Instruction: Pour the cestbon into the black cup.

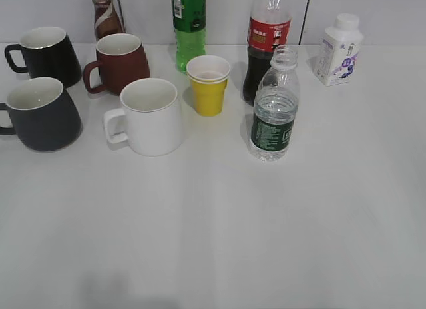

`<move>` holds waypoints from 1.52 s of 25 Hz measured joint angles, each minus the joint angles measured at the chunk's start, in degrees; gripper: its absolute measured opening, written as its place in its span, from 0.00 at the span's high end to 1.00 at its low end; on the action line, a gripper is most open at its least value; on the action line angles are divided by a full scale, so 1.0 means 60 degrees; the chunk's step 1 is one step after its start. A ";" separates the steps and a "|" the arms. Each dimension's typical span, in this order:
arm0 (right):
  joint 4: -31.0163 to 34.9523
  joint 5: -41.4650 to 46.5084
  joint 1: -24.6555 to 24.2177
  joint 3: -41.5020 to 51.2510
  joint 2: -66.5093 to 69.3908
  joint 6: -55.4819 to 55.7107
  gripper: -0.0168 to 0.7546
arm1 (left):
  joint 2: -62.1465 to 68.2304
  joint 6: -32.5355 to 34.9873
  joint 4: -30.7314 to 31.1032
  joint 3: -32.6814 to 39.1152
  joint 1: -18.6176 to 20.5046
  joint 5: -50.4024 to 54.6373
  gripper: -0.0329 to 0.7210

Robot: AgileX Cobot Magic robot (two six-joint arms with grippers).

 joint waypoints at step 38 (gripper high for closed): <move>0.0049 0.0000 0.0000 0.0008 0.0000 0.0000 0.22 | 1.3529 0.0000 0.0287 0.3058 0.0000 -1.8893 0.63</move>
